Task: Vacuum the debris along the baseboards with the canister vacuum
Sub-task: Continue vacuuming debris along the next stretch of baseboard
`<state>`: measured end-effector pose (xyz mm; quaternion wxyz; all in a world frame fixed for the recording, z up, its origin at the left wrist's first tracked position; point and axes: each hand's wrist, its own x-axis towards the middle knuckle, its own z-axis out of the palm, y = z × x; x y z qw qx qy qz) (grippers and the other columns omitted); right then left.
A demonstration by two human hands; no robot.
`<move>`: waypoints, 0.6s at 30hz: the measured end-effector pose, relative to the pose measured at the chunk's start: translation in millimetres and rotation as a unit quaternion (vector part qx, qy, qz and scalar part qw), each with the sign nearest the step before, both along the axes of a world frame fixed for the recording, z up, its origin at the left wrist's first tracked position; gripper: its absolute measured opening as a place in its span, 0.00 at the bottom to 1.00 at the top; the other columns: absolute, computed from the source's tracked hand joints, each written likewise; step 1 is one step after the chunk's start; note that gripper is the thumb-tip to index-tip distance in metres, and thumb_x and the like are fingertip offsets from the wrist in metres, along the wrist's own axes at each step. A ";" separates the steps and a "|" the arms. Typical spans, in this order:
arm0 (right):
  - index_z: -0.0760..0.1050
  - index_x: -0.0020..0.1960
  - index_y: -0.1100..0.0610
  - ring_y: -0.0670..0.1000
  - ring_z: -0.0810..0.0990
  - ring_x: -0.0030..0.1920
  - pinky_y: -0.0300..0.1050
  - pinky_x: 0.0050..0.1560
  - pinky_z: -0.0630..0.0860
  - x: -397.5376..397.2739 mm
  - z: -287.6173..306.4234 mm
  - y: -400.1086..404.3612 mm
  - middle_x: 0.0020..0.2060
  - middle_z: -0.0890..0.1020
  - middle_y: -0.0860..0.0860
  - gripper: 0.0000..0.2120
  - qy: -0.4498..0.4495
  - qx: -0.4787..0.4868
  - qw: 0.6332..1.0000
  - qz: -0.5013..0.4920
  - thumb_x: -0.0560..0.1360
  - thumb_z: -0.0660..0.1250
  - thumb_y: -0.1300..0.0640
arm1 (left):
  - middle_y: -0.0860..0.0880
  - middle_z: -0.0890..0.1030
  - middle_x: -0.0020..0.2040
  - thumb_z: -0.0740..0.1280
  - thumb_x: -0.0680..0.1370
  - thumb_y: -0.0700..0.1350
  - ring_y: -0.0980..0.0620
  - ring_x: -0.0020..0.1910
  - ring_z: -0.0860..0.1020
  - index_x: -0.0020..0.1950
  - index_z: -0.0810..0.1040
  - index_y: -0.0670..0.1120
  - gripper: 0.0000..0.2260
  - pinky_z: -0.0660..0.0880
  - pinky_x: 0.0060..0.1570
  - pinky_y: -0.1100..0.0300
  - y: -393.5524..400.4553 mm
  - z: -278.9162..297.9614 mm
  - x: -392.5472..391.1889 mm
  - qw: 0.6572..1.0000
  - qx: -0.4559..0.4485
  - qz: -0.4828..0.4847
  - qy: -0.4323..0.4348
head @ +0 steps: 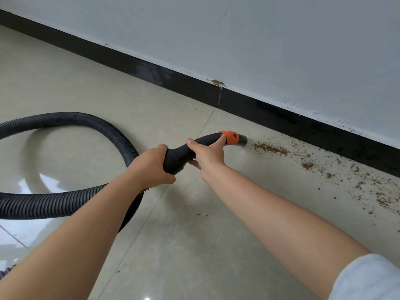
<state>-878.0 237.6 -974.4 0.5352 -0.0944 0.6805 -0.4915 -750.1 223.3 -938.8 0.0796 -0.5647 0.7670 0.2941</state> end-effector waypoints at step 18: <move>0.39 0.77 0.48 0.59 0.73 0.62 0.54 0.54 0.79 29.2 6.6 -53.7 0.70 0.65 0.55 0.43 -0.014 -0.014 0.981 0.192 0.75 0.66 0.61 | 0.48 0.72 0.49 0.73 0.68 0.47 0.49 0.44 0.72 0.57 0.67 0.42 0.23 0.68 0.37 0.59 8.9 -6.1 29.5 0.987 -0.077 0.134 0.042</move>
